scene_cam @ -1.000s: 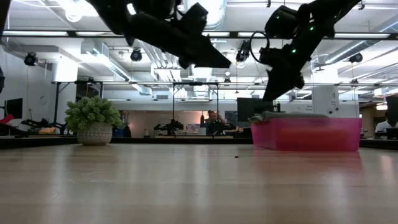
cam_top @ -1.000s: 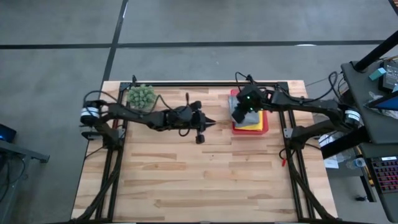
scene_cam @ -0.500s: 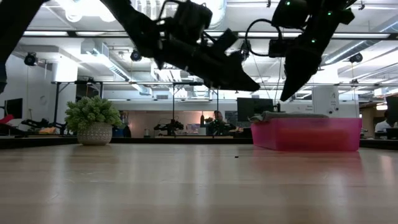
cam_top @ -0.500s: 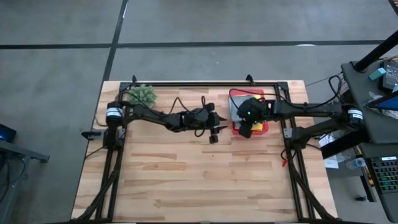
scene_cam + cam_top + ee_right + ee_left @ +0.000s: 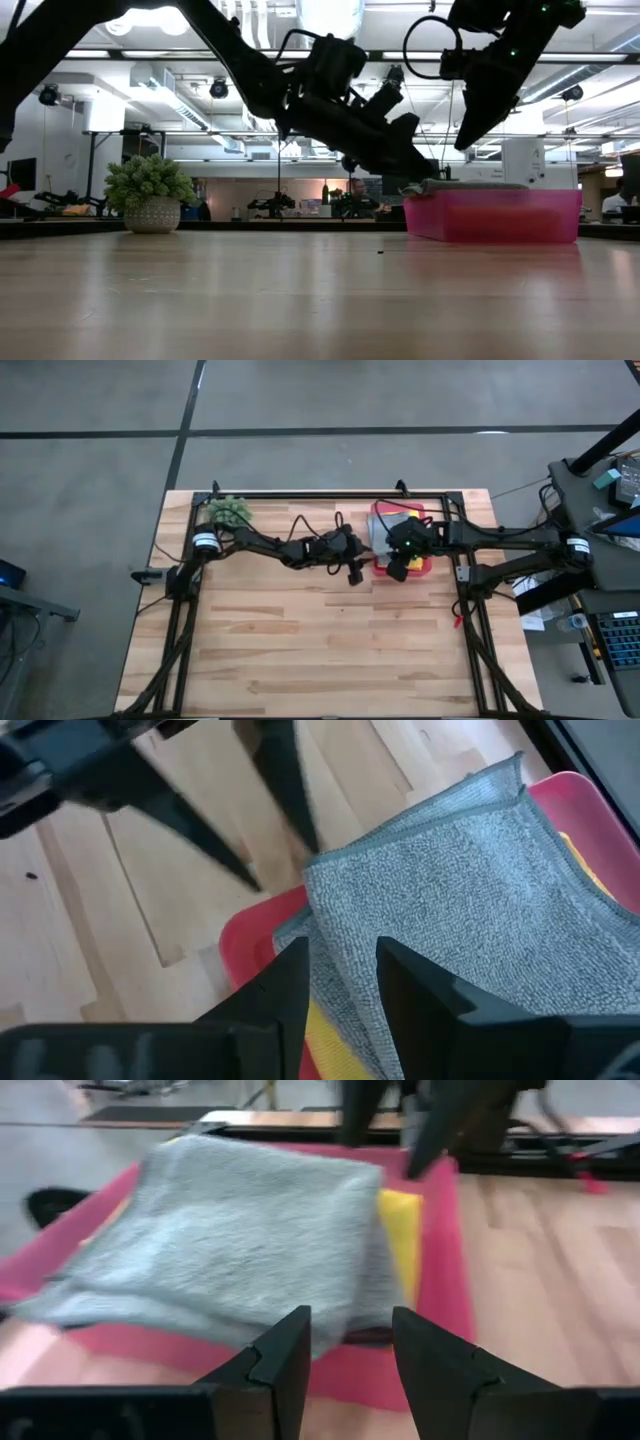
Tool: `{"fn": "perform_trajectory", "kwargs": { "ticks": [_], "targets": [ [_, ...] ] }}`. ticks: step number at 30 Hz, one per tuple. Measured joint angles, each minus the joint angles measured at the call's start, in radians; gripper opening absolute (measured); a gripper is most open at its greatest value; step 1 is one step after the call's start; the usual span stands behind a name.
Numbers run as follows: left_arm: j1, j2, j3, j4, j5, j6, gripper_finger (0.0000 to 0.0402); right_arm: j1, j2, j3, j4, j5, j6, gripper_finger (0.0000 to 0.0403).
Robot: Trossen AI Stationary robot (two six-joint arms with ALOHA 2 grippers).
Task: Fold microfiber towels
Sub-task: Put the gray microfiber cloth into the pink bin
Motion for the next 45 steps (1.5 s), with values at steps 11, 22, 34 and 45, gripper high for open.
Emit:
{"fn": "perform_trajectory", "kwargs": {
  "ticks": [11,22,34,45],
  "targets": [
    [0.003,0.023,0.000,0.006,-0.028,-0.026,0.0128,0.002,0.009,-0.012,0.008,0.000,0.000,0.0107],
    [0.003,0.022,0.002,0.010,-0.014,-0.028,0.0120,0.002,0.009,-0.016,0.010,0.000,0.004,0.0105],
    [0.014,0.022,0.002,0.034,-0.009,0.005,0.0046,0.002,0.010,-0.029,0.033,0.000,0.010,0.0105],
    [0.010,0.019,0.002,0.060,0.079,0.020,0.0000,0.002,0.010,-0.034,0.034,0.000,0.011,0.0102]
  ]
}}
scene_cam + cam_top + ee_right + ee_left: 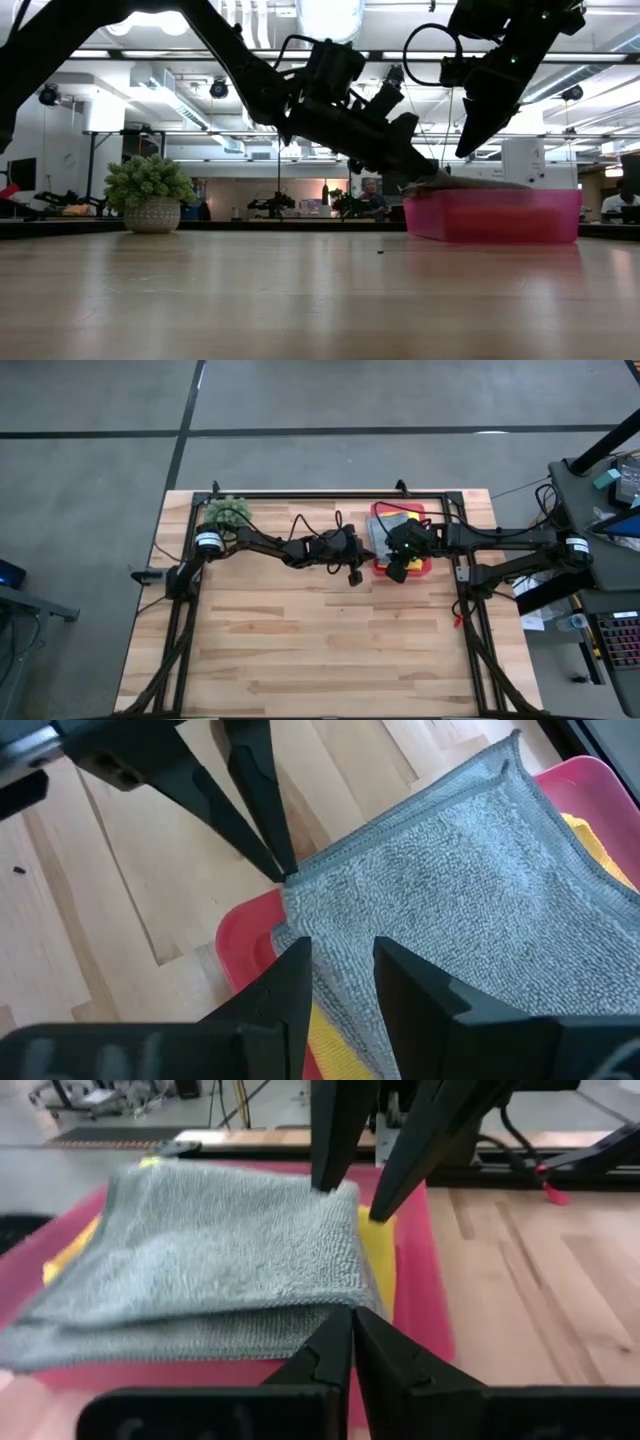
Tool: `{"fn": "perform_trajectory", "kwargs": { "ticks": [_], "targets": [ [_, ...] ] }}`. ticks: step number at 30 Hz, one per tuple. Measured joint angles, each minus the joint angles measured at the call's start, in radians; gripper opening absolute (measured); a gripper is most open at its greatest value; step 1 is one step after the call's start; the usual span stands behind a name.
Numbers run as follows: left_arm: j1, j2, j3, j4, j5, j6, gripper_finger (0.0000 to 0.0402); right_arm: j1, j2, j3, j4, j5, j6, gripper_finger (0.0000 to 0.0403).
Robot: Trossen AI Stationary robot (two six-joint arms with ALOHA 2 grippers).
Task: Fold microfiber towels
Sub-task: Put the gray microfiber cloth into the pink bin
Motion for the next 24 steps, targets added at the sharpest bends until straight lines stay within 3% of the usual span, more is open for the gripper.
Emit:
{"fn": "perform_trajectory", "kwargs": {
  "ticks": [18,22,24],
  "targets": [
    [-0.019,-0.017,-0.010,-0.106,0.014,0.010,0.0000,-0.003,0.000,0.000,0.083,0.038,0.035,0.0101],
    [-0.019,-0.037,-0.010,-0.128,0.014,0.015,0.0000,-0.046,0.001,0.000,0.170,0.046,0.029,0.0102],
    [-0.019,-0.045,-0.010,-0.135,0.014,0.017,0.0000,-0.085,0.002,0.012,0.172,-0.004,-0.029,0.0101]
  ]
}}
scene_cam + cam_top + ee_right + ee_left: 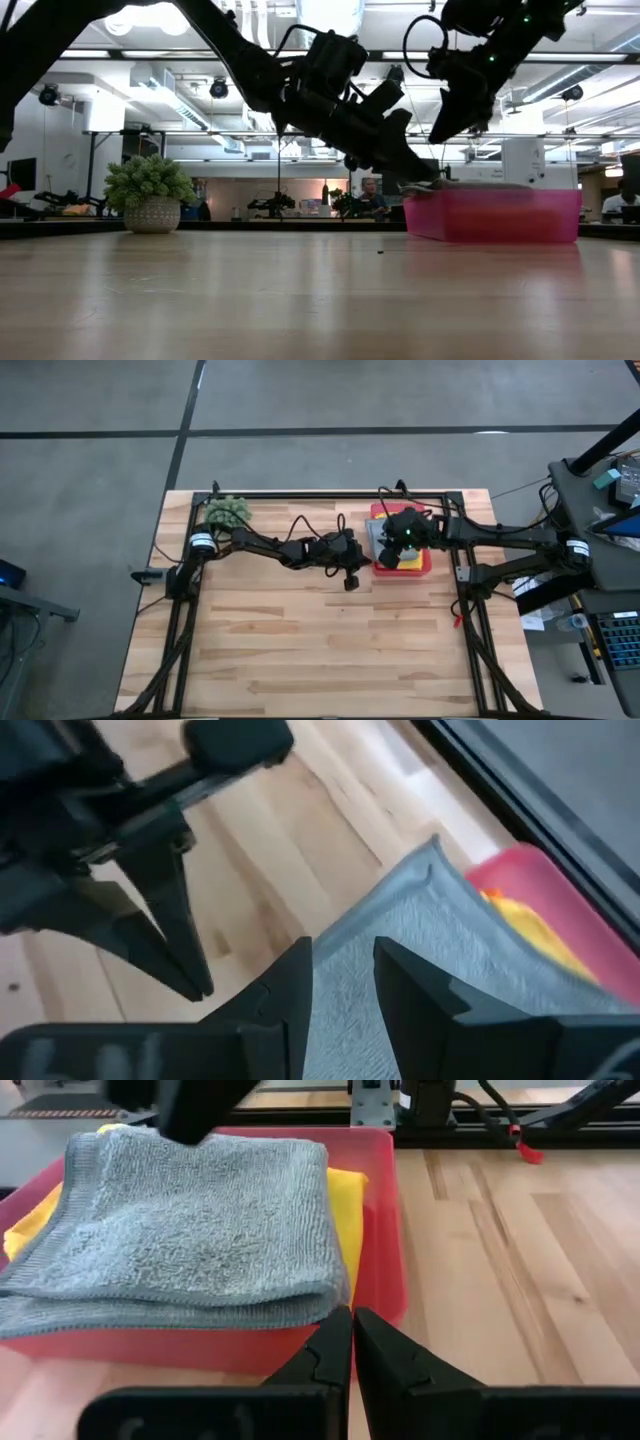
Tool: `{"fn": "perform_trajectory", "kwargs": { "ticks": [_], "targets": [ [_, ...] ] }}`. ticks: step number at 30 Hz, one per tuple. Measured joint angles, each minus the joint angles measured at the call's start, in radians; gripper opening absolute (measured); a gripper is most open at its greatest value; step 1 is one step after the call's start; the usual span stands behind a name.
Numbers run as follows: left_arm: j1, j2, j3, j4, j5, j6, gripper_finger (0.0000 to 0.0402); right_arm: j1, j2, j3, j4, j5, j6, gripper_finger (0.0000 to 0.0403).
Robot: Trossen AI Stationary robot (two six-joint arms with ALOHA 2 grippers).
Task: Fold microfiber towels
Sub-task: Put the gray microfiber cloth into the pink bin
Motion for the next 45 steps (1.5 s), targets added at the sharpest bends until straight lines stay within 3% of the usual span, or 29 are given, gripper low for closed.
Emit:
{"fn": "perform_trajectory", "kwargs": {
  "ticks": [7,12,22,45],
  "targets": [
    [0.000,-0.047,-0.021,-0.036,-0.004,0.049,0.0000,-0.177,0.088,0.071,0.013,-0.266,-0.234,0.0119],
    [0.003,-0.117,-0.070,-0.047,-0.037,0.097,0.0000,-0.290,0.216,0.135,0.019,-0.379,-0.370,0.0139],
    [0.010,-0.248,-0.180,-0.040,-0.060,0.150,0.0000,-0.393,0.380,0.229,0.023,-0.475,-0.560,0.0142],
    [0.014,-0.259,-0.199,-0.007,-0.062,0.158,0.0000,-0.433,0.394,0.180,0.061,-0.490,-0.519,0.0095]
  ]
}}
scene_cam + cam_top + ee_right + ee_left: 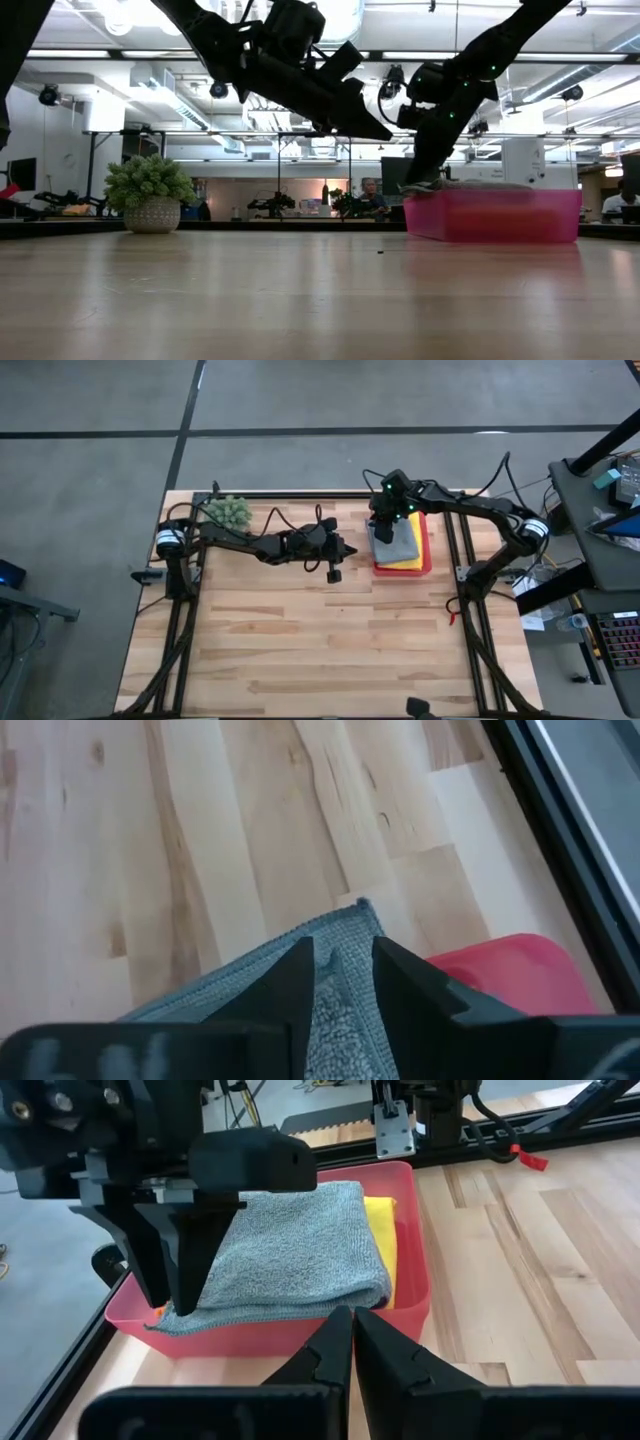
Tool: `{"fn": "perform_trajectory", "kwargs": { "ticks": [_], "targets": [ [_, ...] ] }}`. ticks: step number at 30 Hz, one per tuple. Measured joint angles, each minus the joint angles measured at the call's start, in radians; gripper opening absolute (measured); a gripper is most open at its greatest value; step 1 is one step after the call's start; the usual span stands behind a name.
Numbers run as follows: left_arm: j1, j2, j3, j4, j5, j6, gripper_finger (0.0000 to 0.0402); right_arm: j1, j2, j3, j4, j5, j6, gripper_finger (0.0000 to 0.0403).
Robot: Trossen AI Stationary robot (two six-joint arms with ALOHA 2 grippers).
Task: Fold microfiber towels
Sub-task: Put the gray microfiber cloth into the pink bin
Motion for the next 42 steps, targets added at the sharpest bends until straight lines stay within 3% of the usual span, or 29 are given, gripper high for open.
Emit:
{"fn": "perform_trajectory", "kwargs": {
  "ticks": [11,23,29,33,42],
  "targets": [
    [0.000,0.000,0.000,-0.002,0.000,-0.003,0.0000,0.000,0.024,-0.003,-0.001,0.001,0.002,0.0014],
    [0.005,0.008,0.000,0.006,0.000,-0.004,0.0000,0.003,-0.058,-0.003,0.008,0.006,0.008,0.0008],
    [0.025,0.053,-0.002,0.034,-0.001,-0.011,0.0000,0.007,-0.083,-0.003,0.016,0.010,0.088,0.0009],
    [0.029,0.089,-0.002,0.110,-0.002,-0.011,0.0000,0.000,-0.067,-0.003,0.008,0.011,0.225,0.0027],
    [0.060,0.183,-0.002,0.318,-0.001,-0.011,0.0000,0.014,-0.011,-0.003,-0.006,0.010,0.364,0.0130]
  ]
}}
